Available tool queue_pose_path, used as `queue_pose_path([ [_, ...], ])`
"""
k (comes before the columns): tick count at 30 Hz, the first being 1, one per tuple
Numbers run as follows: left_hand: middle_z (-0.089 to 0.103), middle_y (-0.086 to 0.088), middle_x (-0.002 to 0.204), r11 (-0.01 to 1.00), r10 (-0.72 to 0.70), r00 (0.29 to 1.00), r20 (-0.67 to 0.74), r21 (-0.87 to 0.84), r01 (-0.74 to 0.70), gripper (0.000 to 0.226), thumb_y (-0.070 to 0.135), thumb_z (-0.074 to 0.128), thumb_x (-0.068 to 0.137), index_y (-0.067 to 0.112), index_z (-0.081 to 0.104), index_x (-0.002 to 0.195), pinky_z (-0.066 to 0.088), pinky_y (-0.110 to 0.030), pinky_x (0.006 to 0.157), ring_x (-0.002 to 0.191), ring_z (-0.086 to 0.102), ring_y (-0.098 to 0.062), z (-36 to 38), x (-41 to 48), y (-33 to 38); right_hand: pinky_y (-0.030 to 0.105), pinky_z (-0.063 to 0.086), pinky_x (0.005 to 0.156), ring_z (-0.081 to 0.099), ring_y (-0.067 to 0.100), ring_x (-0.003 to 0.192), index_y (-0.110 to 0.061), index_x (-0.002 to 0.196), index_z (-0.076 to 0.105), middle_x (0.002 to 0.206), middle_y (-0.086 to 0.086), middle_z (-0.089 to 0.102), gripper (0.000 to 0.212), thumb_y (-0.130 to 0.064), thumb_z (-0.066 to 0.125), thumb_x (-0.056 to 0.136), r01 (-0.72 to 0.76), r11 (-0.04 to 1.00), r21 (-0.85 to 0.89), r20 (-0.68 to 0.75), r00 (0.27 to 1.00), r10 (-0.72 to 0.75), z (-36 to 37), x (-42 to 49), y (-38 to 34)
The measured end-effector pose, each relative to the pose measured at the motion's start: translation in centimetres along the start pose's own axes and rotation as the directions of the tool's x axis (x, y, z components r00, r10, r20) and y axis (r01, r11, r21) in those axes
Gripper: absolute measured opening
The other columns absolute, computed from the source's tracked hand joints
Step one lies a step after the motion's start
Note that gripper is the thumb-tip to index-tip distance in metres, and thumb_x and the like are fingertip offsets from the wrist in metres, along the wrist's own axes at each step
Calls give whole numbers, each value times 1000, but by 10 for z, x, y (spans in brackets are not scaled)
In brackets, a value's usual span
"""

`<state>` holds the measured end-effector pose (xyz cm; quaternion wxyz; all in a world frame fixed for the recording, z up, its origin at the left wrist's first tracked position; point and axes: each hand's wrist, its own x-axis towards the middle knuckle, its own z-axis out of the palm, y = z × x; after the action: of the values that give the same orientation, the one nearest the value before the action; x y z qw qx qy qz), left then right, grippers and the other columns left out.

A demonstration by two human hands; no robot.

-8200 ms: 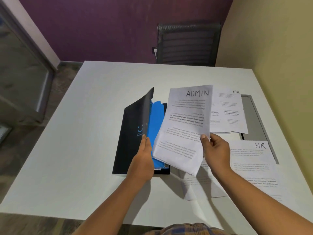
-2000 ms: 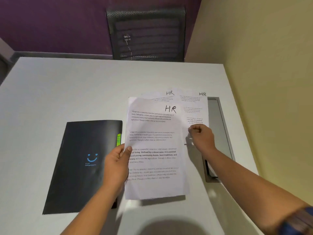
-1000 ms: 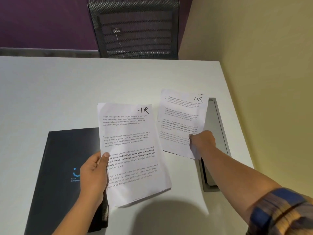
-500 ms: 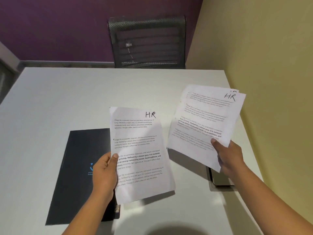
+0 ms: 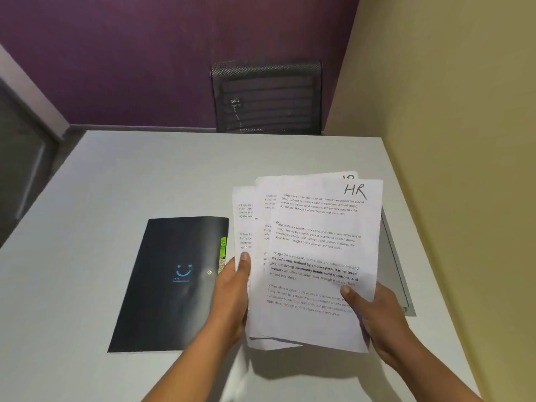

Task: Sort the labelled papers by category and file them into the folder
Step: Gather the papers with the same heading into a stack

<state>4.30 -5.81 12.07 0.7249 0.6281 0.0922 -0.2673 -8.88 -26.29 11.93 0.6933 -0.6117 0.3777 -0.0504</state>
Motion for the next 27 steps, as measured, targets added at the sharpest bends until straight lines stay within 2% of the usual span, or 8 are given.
queue_pose_path([
  [4,78,-4,107,999,41,999,19,28,-42,24,8,55,100,17,67,119,62,-35,72,96,75,-24,-3,-10,-4,19,55,55,76,11,76,-21,100,71,90,-8,80,9,-16,68,94,55,988,-147,-56,996,-64,-4,-12,6],
  [9,77,-2,108,997,39,999,0,61,-39,27,7,54,100,22,66,120,62,-41,78,97,75,-25,-15,-16,-12,26,52,57,71,12,74,-17,102,71,83,-14,72,10,-16,71,92,39,943,-330,-180,978,-104,-21,-17,21],
  [13,78,-4,106,999,35,999,-20,37,-34,27,6,54,100,22,68,118,62,-39,73,94,75,-26,-24,-17,-16,28,52,66,69,13,81,-15,111,68,89,-11,72,18,-12,67,94,22,964,-265,-234,968,-86,-51,-25,27],
  [16,78,-7,107,1000,24,999,-22,-6,-24,28,4,53,100,19,67,120,62,-44,79,96,75,-28,-26,-16,-18,50,57,89,75,31,92,-10,114,70,104,7,78,21,-9,67,93,11,994,-112,-169,985,-30,-73,-28,20],
  [18,77,-8,107,999,20,1000,6,-38,-20,28,4,53,100,18,66,120,62,-41,75,96,75,-29,-25,-16,-18,54,54,93,75,33,96,-10,115,70,108,9,78,23,-8,66,92,-5,999,-39,-74,997,3,-77,-29,11],
  [20,76,-8,111,998,8,997,71,-64,-3,29,4,54,100,18,64,123,62,-41,74,99,74,-30,-24,-17,-18,49,56,90,75,30,98,-14,119,70,111,7,77,28,-8,66,92,0,999,-39,18,1000,1,-69,-29,3],
  [23,73,-10,120,997,7,984,179,-81,8,38,-2,60,95,18,62,127,59,-46,87,109,70,-32,-21,-19,-19,32,58,77,75,19,98,-23,122,67,111,-4,78,31,-16,68,92,9,998,-68,135,991,0,-43,-29,-5],
  [27,71,-14,122,998,53,950,307,-52,-39,63,-15,76,72,21,65,122,58,-46,89,112,68,-32,-18,-22,-17,11,54,60,75,3,78,-7,112,68,86,-11,79,21,1,64,92,2,999,-42,124,992,4,-11,-32,-3],
])
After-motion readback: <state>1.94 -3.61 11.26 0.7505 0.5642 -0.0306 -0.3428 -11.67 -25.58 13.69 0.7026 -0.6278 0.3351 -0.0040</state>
